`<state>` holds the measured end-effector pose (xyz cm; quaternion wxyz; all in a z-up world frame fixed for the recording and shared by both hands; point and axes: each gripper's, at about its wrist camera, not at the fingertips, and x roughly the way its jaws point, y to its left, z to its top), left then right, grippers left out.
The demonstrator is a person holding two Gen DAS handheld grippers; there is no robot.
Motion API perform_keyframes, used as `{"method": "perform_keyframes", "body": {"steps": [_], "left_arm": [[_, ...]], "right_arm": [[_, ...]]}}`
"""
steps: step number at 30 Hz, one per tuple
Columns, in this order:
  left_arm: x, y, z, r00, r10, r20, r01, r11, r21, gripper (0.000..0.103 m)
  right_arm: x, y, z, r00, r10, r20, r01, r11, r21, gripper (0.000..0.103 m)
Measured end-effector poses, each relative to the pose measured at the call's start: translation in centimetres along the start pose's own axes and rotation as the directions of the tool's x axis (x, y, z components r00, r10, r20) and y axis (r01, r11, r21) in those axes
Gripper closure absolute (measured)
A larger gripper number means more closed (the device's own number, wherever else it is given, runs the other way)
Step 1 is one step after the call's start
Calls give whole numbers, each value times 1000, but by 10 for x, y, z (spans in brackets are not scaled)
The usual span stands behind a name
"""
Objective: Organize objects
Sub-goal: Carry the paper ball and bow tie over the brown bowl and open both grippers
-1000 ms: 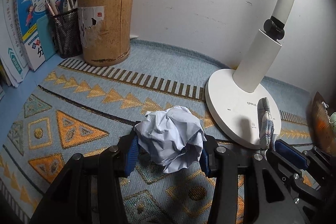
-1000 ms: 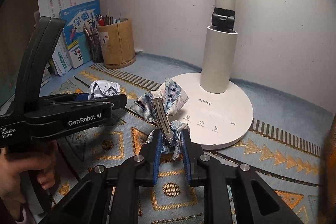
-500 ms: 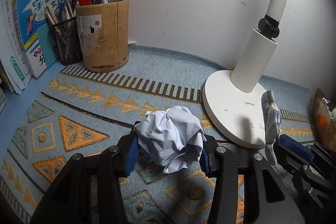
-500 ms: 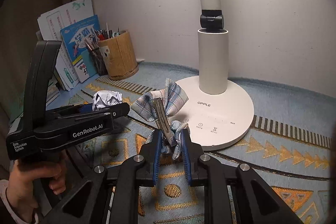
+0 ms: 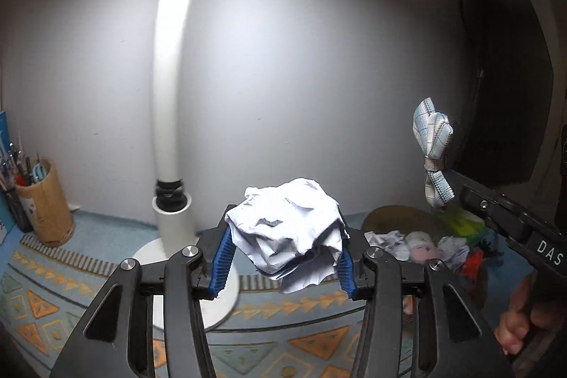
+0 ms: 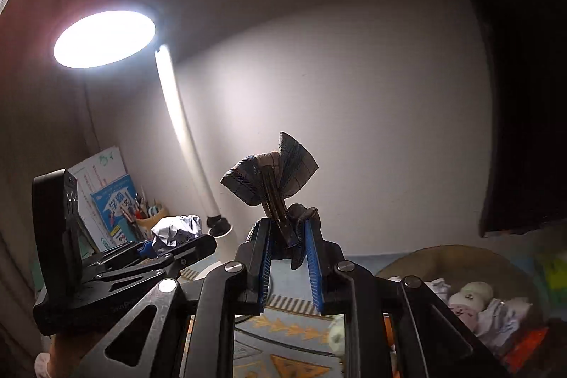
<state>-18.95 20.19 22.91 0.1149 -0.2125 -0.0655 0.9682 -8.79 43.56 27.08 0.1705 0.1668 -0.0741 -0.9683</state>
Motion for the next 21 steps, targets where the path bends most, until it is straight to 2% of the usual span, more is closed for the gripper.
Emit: {"method": "perform_keyframes", "body": {"steps": [3, 6, 9, 11, 12, 13, 14, 15, 17, 19, 21], "left_arm": [[20, -60, 3, 995, -95, 7, 95, 994, 48, 57], [46, -110, -8, 988, -146, -43, 150, 983, 110, 57], [68, -142, -24, 984, -155, -93, 168, 973, 160, 57], [81, -156, -32, 981, -136, -136, 162, 966, 204, 55], [86, -160, -36, 981, -124, -146, 155, 962, 224, 53], [93, -163, -40, 980, -117, -161, 154, 959, 240, 48], [101, -165, -44, 976, -96, -193, 144, 957, 251, 11], [110, -166, -47, 971, -92, -223, 149, 955, 256, 2], [123, -166, -51, 970, -82, -228, 143, 953, 266, 0], [132, -162, -49, 969, -56, -239, 117, 962, 248, 0], [137, -159, -46, 969, -62, -238, 119, 966, 231, 0]], "right_arm": [[-28, -46, 3, 998, -62, 28, 60, 996, 66, 85], [-37, -81, -2, 992, -126, -7, 126, 986, 108, 85], [-32, -106, -7, 987, -134, -85, 144, 980, 135, 85], [-24, -115, -9, 979, -136, -155, 155, 981, 120, 84], [-21, -118, -9, 973, -161, -169, 181, 977, 110, 77], [-19, -121, -9, 964, -196, -178, 217, 971, 104, 45], [-16, -125, -10, 956, -219, -193, 241, 966, 97, 20], [-14, -126, -11, 946, -247, -211, 268, 960, 80, 1], [-13, -129, -14, 935, -278, -221, 298, 952, 62, 0], [-16, -134, -14, 940, -268, -213, 294, 950, 100, 0], [-17, -138, -12, 944, -262, -199, 292, 947, 136, 0]]}}
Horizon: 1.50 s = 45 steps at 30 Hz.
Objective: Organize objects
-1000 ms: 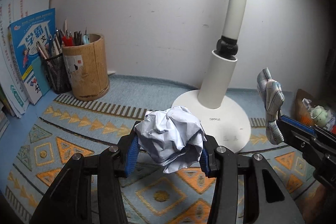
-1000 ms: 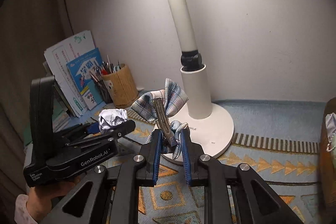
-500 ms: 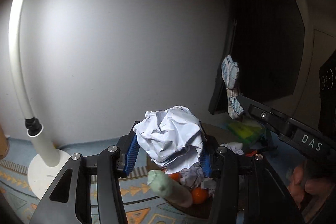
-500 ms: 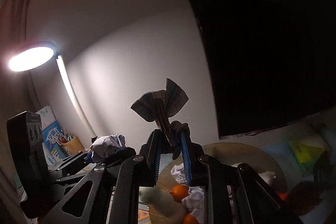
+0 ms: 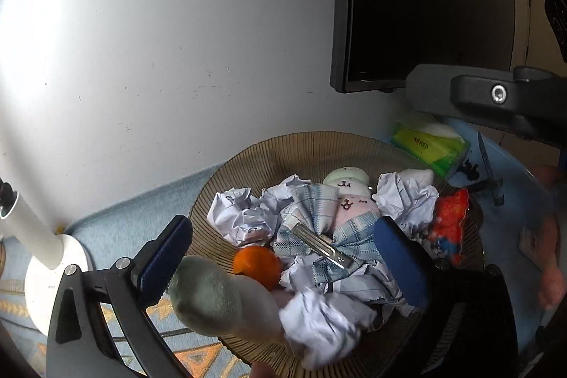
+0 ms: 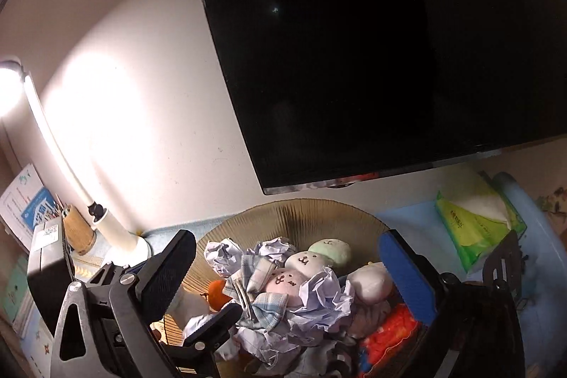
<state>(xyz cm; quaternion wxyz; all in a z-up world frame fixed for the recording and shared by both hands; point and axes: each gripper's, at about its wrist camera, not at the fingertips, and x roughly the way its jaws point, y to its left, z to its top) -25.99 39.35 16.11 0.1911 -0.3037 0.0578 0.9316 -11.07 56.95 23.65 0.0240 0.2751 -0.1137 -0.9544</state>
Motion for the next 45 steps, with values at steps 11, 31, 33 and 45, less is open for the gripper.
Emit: {"method": "perform_keyframes", "body": {"steps": [11, 31, 33, 45], "left_arm": [[-55, 39, -13, 998, 65, -24, -67, 991, -117, 0], [-235, 198, -268, 893, 296, -339, -389, 887, -248, 0], [-229, 199, -283, 891, 280, -356, -385, 883, -268, 0], [-234, 201, -295, 890, 321, -323, -419, 855, -306, 0]], "right_arm": [[-51, 44, 9, 999, -28, 29, 28, 1000, -2, 0], [-57, 195, -240, 941, 0, -340, -59, 985, -164, 0], [-48, 197, -249, 934, -54, -354, -18, 980, -197, 0], [-34, 201, -271, 924, -94, -371, -19, 957, -289, 0]]}}
